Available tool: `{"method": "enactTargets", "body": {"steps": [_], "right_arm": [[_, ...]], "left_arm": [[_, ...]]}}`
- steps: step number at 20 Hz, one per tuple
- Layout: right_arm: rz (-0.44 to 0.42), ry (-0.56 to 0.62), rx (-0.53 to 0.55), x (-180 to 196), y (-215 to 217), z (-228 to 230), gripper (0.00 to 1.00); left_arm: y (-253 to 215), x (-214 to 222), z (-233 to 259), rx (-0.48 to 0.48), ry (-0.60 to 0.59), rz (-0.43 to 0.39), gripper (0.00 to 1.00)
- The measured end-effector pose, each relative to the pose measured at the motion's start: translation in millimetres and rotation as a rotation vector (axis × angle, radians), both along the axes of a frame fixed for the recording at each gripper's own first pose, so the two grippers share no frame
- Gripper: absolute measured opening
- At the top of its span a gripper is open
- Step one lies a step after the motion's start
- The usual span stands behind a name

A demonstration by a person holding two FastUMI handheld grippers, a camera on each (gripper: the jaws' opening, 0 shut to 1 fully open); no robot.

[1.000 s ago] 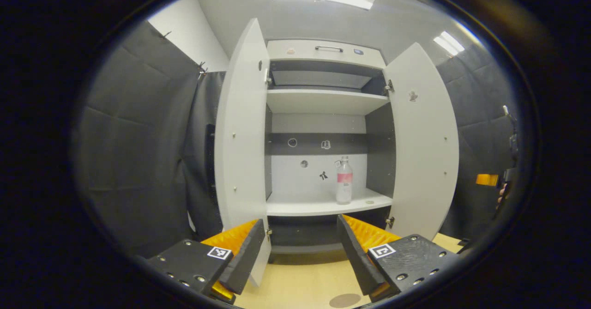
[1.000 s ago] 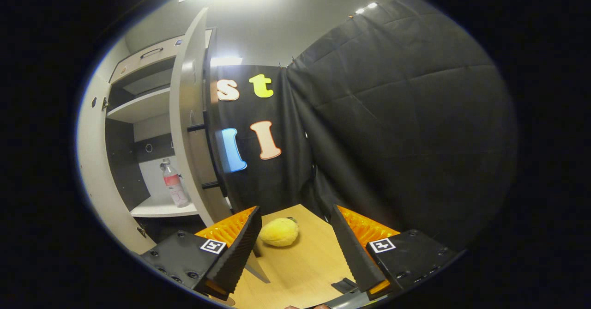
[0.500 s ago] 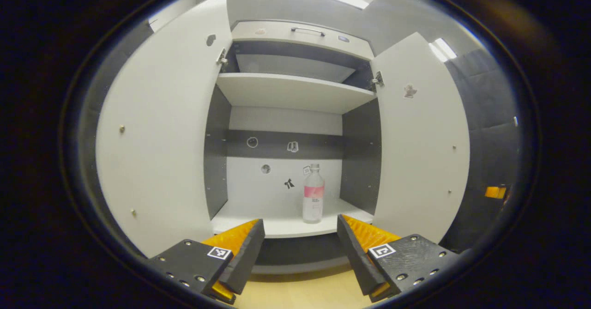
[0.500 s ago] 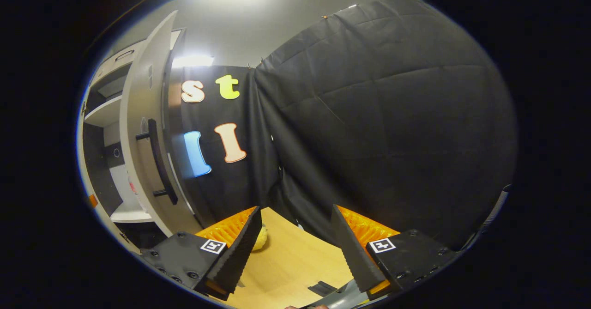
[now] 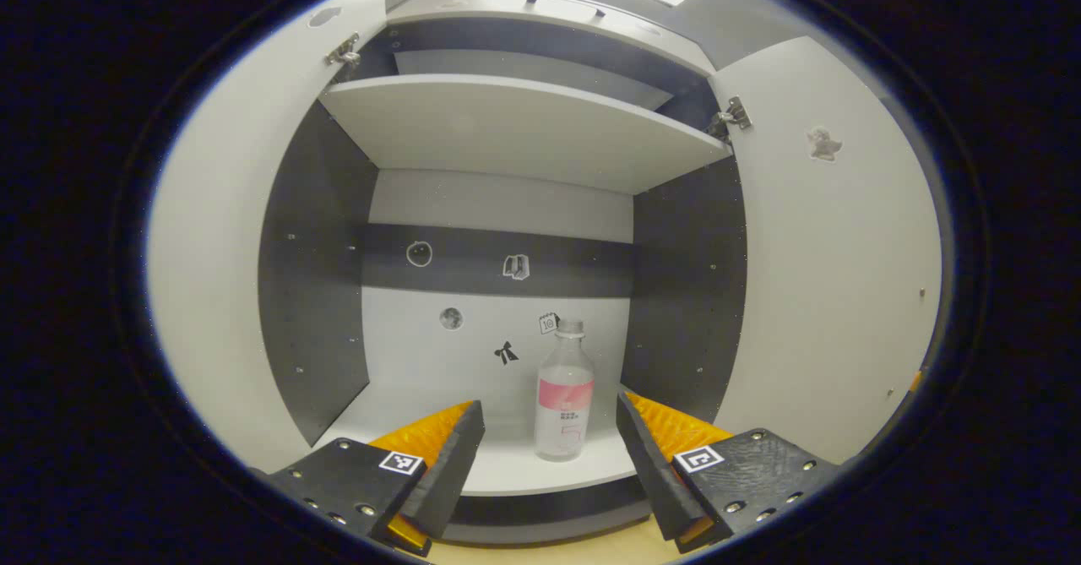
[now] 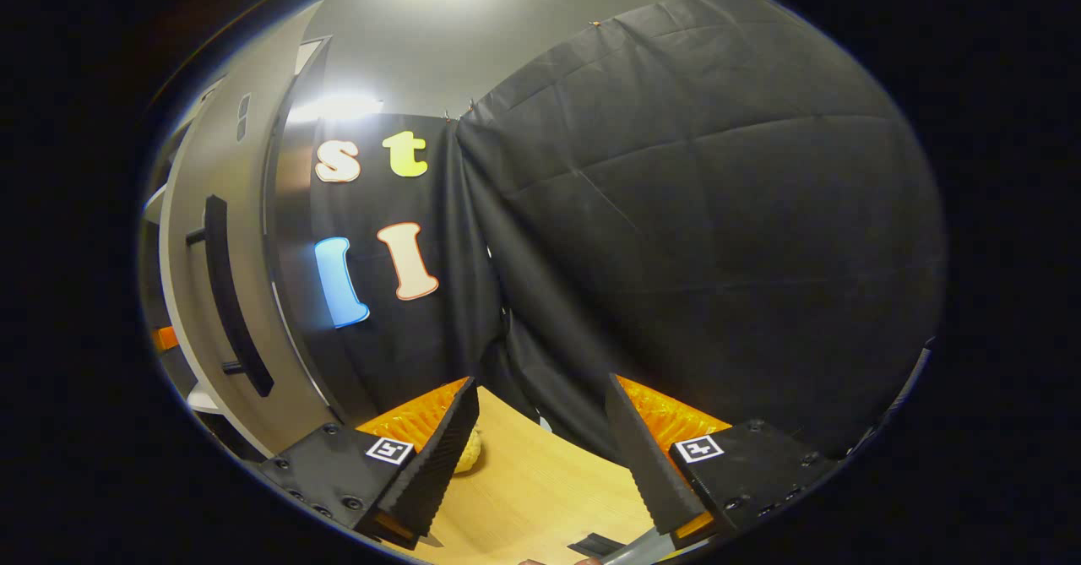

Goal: Grasp the bottle in the cabinet with the left hand and place it on the coaster, then close the right door with the right hand and the left door with the left hand.

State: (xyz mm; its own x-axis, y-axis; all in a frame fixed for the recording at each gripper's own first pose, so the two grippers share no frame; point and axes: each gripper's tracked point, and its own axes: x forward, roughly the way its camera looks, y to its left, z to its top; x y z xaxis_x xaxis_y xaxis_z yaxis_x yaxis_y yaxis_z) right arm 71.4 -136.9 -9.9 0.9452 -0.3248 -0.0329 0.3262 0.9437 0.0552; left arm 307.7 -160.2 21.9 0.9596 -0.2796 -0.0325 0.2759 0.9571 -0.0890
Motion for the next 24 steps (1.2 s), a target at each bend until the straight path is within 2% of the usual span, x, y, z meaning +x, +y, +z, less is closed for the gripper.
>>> {"method": "enactTargets", "body": {"steps": [1,2,3,5,6,8,9,11,12,15,16,17,19,20,23,24], "right_arm": [[0.003,0.006,0.008,4,1,-2,0.94],[0.009,0.005,0.018,6,3,-3,0.96],[0.012,0.002,0.022,10,4,-4,0.94],[0.002,0.009,0.003,16,-2,-8,0.96],[-0.007,0.011,-0.003,19,-5,-8,0.93],[-0.02,-0.001,0.006,22,-9,-6,0.97],[-0.025,-0.005,0.013,24,-10,-6,0.94],[-0.032,-0.001,0.015,27,-12,-9,0.96],[-0.034,0.003,0.009,29,-12,-10,0.93],[-0.041,0.001,-0.001,31,-16,-11,0.93],[-0.042,0.0,0.004,32,-16,-9,0.97],[-0.043,-0.002,0.01,33,-15,-11,0.96],[-0.041,0.001,0.014,35,-15,-13,0.96],[-0.037,0.004,0.011,35,-13,-13,0.97],[-0.015,0.016,-0.004,38,-6,-16,0.94],[-0.009,0.015,-0.006,38,-4,-14,0.96]], "left_arm": [[-4,12,-3,-0.002,0.007,-0.008,0.92],[-11,25,-6,-0.006,0.009,-0.022,0.92],[-17,38,-9,-0.005,0.011,-0.037,0.92],[-25,58,-19,0.023,0.021,-0.042,0.92],[-29,65,-24,0.038,0.025,-0.04,0.92],[-36,75,-30,0.049,0.032,-0.045,0.92],[-41,79,-32,0.044,0.034,-0.059,0.92],[-45,88,-36,0.047,0.026,-0.06,0.92],[-46,94,-38,0.051,0.023,-0.05,0.91],[-53,108,-39,0.033,0.025,-0.047,0.9],[-53,111,-41,0.038,0.028,-0.046,0.91],[-53,113,-40,0.047,0.022,-0.043,0.9],[-54,122,-42,0.052,0.014,-0.037,0.85],[-53,117,-41,0.049,0.012,-0.039,0.73],[-52,116,-39,0.045,0.017,-0.039,0.69],[-52,114,-39,0.048,0.013,-0.046,0.67]]}}
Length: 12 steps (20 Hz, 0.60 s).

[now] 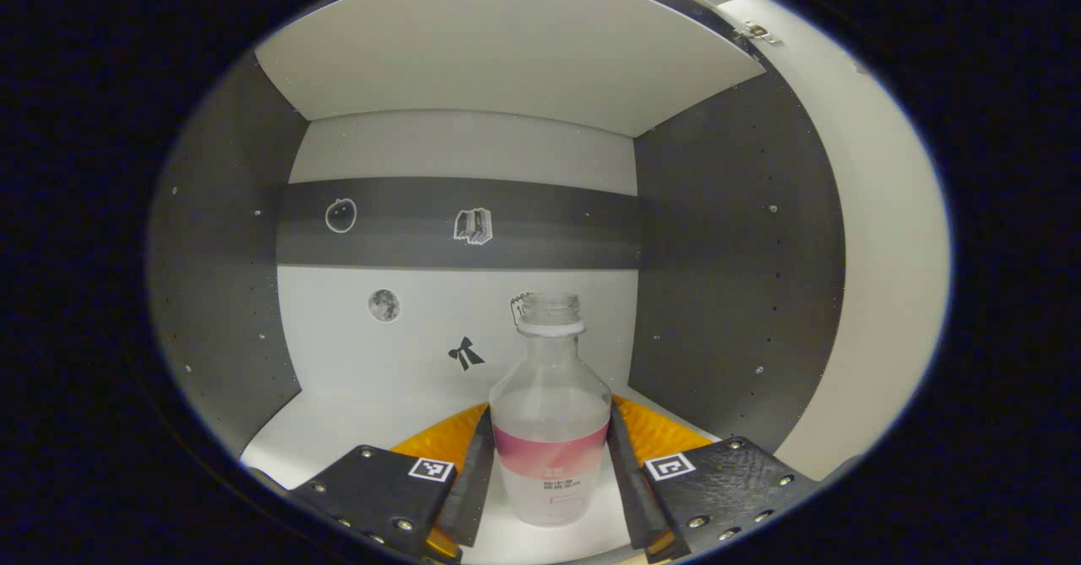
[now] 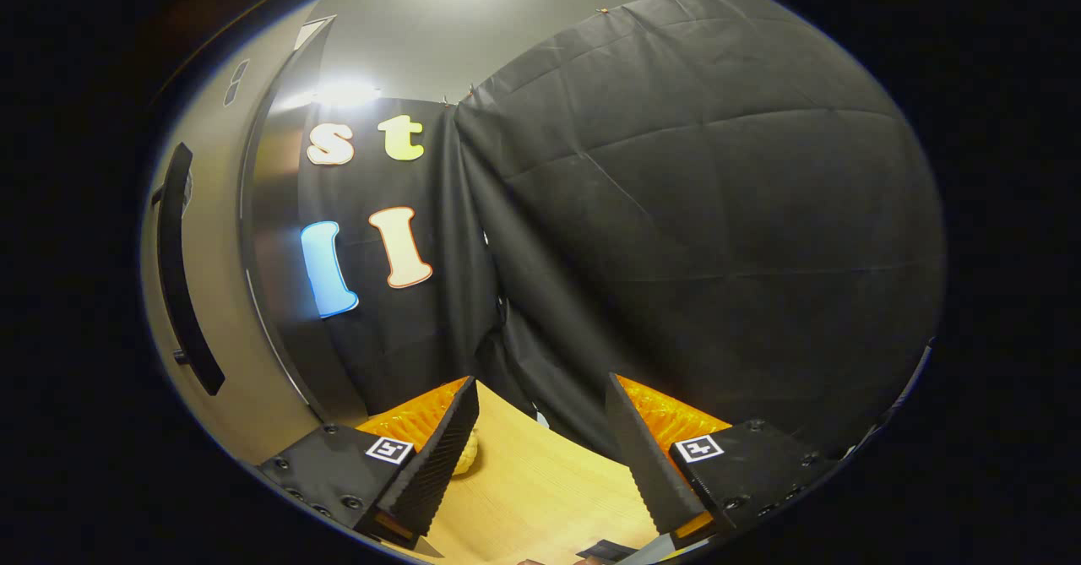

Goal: Grasp the bottle in the cabinet with the left hand and place it on the coaster, then close the right door with the right hand and the left door with the left hand.

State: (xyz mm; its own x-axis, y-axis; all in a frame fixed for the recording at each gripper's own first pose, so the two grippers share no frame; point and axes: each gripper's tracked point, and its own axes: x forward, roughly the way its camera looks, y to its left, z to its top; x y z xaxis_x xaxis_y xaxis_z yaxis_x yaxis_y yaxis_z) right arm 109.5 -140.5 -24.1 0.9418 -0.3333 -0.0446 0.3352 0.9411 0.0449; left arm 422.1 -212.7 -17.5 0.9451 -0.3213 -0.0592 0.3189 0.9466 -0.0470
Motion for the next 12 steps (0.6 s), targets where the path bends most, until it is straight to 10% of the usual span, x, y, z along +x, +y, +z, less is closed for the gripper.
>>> {"method": "enactTargets", "body": {"steps": [12], "right_arm": [[0.048,0.001,0.032,-12,8,-4,0.94]], "left_arm": [[4,-109,46,-0.059,-0.066,-0.146,0.67]]}}
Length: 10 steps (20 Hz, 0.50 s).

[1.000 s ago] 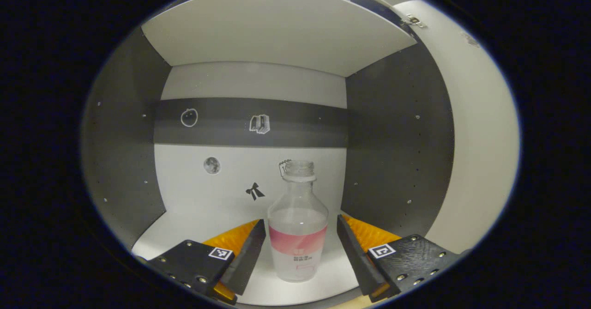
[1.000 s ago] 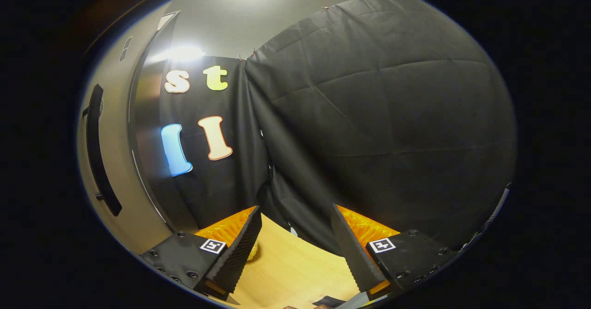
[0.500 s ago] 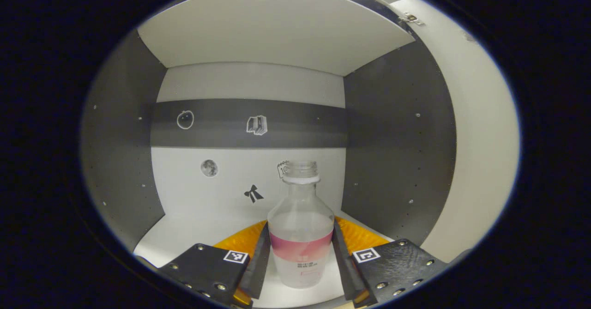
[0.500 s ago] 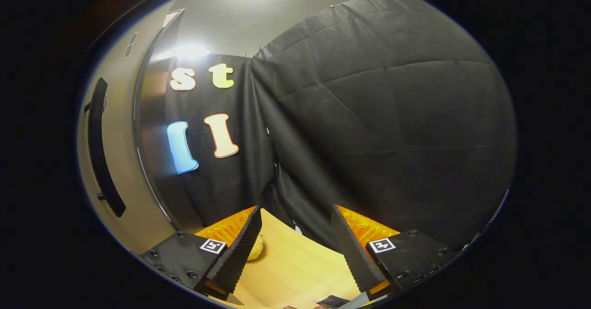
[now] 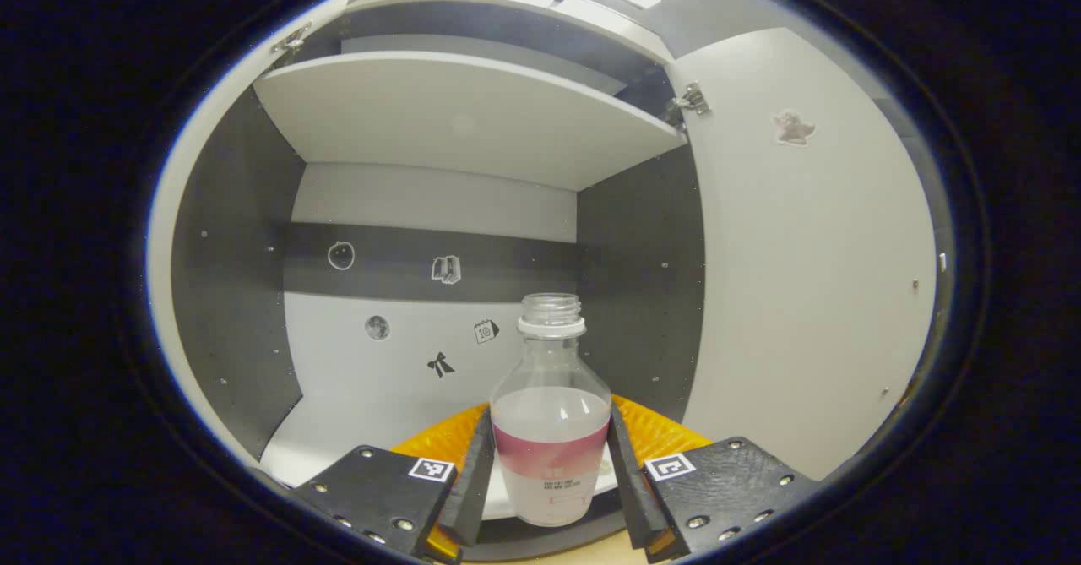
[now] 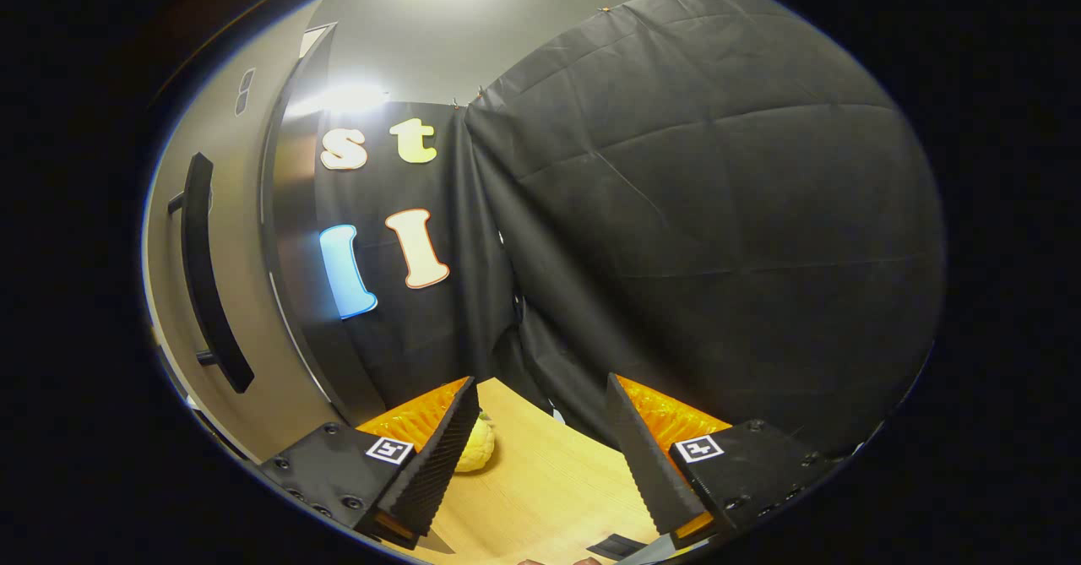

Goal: Grasp the bottle in the cabinet with the left hand and place it on the coaster, then close the right door with the right hand and the left door with the left hand.

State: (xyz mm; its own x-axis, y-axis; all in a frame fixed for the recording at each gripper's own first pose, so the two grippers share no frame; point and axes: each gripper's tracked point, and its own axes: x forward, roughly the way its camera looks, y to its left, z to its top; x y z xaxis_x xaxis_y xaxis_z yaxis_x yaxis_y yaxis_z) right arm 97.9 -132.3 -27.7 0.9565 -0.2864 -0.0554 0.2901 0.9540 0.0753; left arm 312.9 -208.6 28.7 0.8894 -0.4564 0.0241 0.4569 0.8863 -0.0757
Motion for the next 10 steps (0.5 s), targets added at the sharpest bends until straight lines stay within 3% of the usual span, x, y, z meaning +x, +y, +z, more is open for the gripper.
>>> {"method": "enactTargets", "body": {"steps": [2,3,4,5,8,9,10], "right_arm": [[-0.002,0.002,0.02,-5,-3,0,0.94],[-0.002,0.004,0.031,-6,-4,-1,0.96],[-0.002,0.01,0.038,-8,-5,-2,0.96],[0.001,0.018,0.043,-11,-7,-5,0.96],[0.023,0.032,0.043,-18,-5,-6,0.96],[0.031,0.033,0.037,-19,-3,-5,0.94],[0.041,0.036,0.032,-21,-2,-3,0.94]], "left_arm": [[6,-30,5,-0.026,0.024,-0.011,0.67],[10,-44,6,-0.045,0.033,-0.011,0.75],[14,-55,6,-0.058,0.036,-0.006,0.67],[20,-67,4,-0.066,0.037,0.0,0.75],[26,-106,-17,-0.083,0.074,-0.022,0.67],[30,-118,-27,-0.08,0.085,-0.021,0.74],[37,-129,-41,-0.071,0.098,-0.011,0.74]]}}
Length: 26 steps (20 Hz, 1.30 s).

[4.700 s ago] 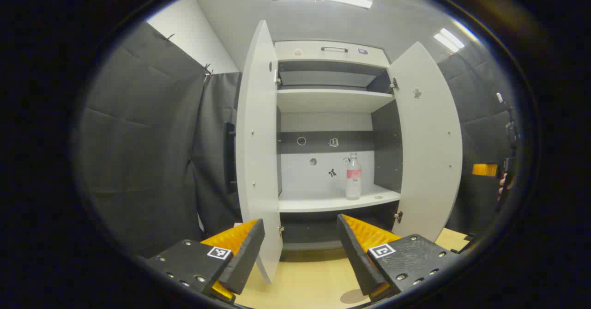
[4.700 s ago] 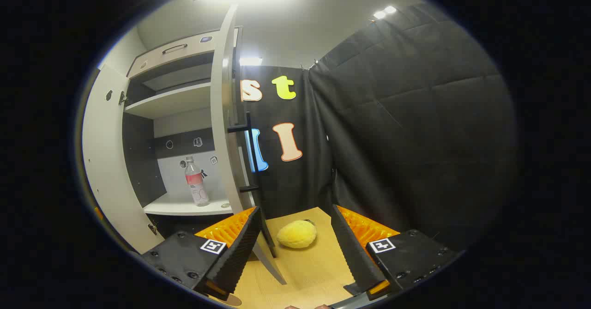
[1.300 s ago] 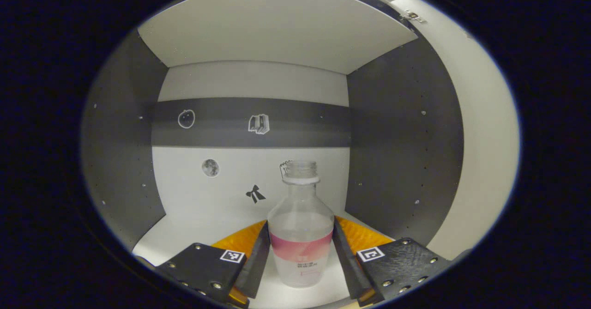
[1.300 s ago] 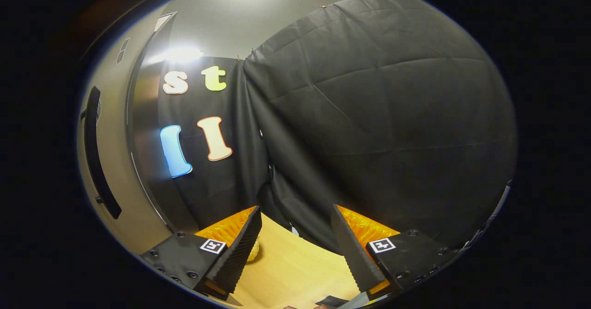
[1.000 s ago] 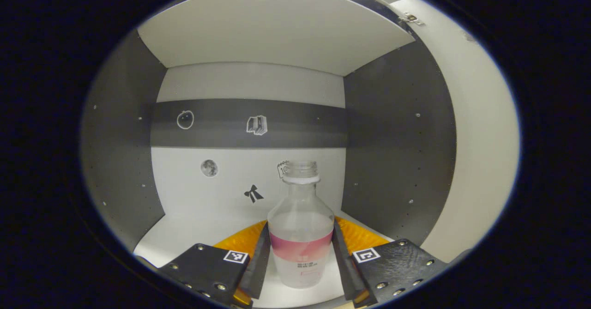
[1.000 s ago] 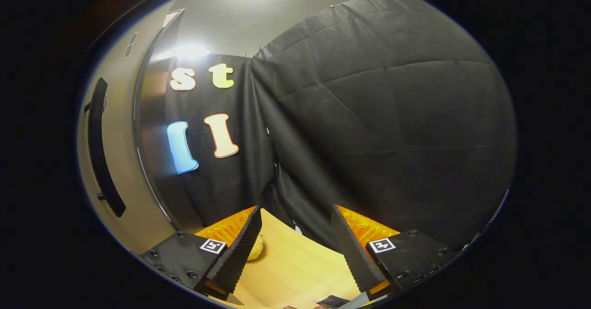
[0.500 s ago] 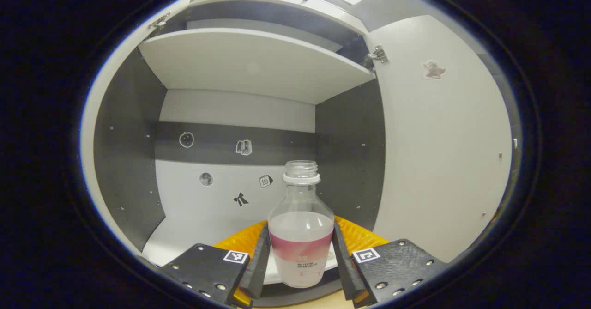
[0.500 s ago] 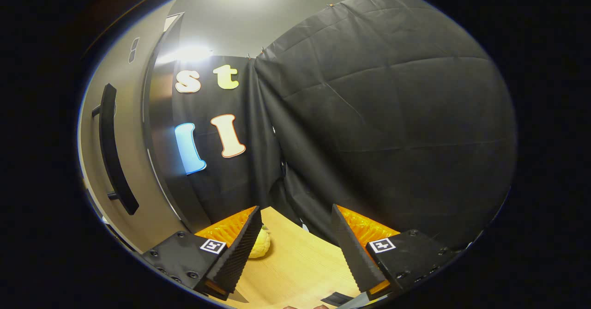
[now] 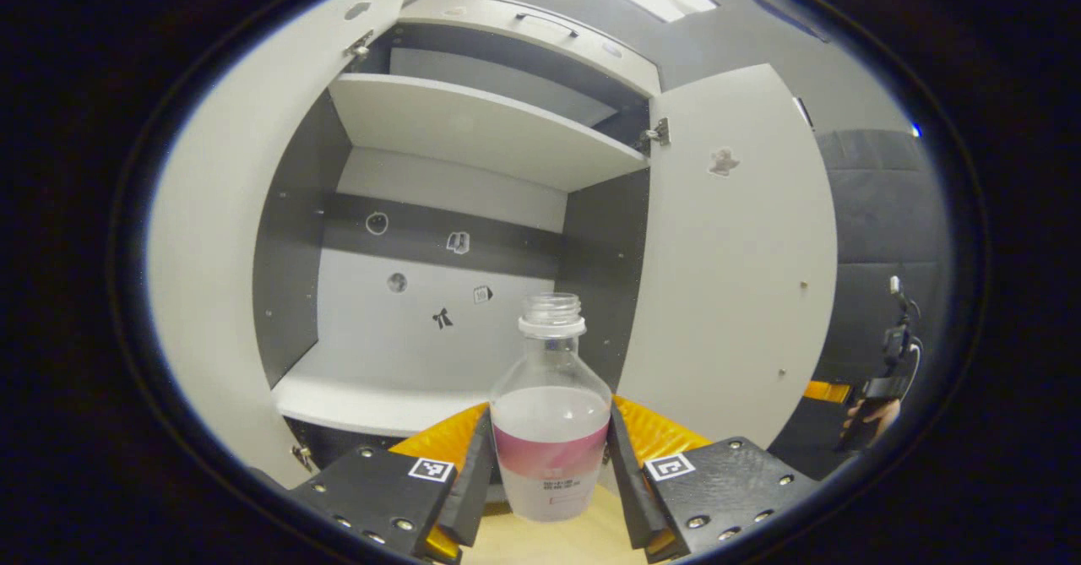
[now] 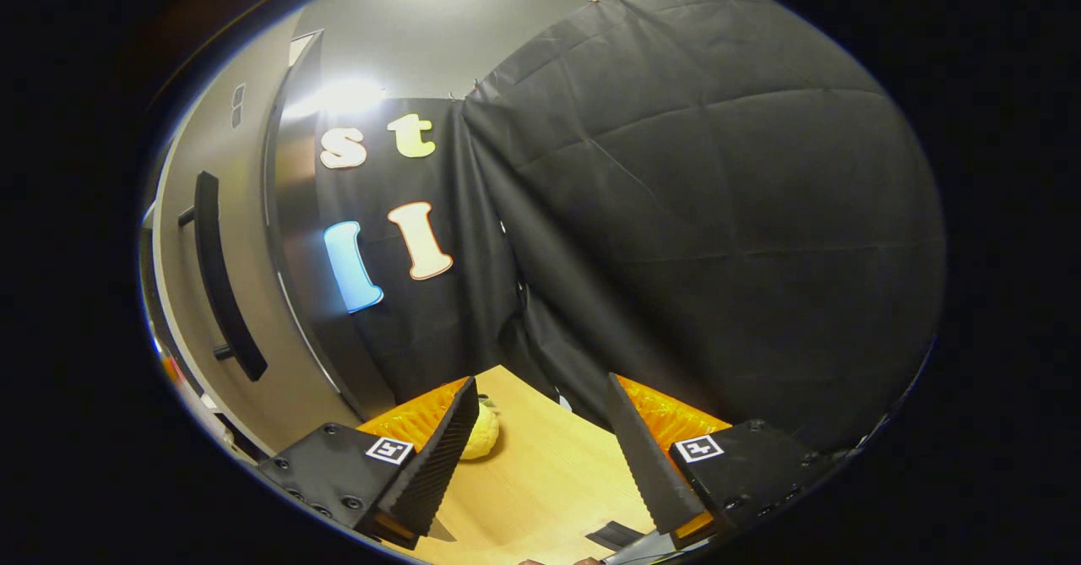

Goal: Grasp the bottle in the cabinet with the left hand and place it on the coaster, then close the right door with the right hand and the left door with the left hand.

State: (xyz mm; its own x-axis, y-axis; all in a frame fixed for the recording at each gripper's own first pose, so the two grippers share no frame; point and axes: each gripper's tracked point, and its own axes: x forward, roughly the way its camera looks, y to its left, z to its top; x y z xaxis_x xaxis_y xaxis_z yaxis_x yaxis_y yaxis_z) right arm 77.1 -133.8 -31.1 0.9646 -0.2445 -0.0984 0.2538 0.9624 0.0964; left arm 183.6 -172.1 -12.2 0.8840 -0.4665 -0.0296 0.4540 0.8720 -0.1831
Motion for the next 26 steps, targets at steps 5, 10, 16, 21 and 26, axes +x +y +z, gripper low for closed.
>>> {"method": "enactTargets", "body": {"steps": [5,10,16,21,26], "right_arm": [[0.054,0.017,-0.01,-16,12,0,0.94],[0.082,0.039,-0.001,-42,20,-4,0.96],[0.112,0.059,-0.037,-70,25,-7,0.93],[0.136,0.06,-0.124,-84,24,-8,0.96],[0.123,0.09,-0.128,-99,16,-17,0.93]], "left_arm": [[20,-42,-64,0.009,0.067,0.044,0.67],[26,-82,-141,0.001,0.152,0.038,0.67],[17,-114,-222,0.01,0.25,0.028,0.67],[6,-125,-265,0.055,0.265,0.02,0.67],[4,-123,-292,0.069,0.288,0.063,0.67]]}}
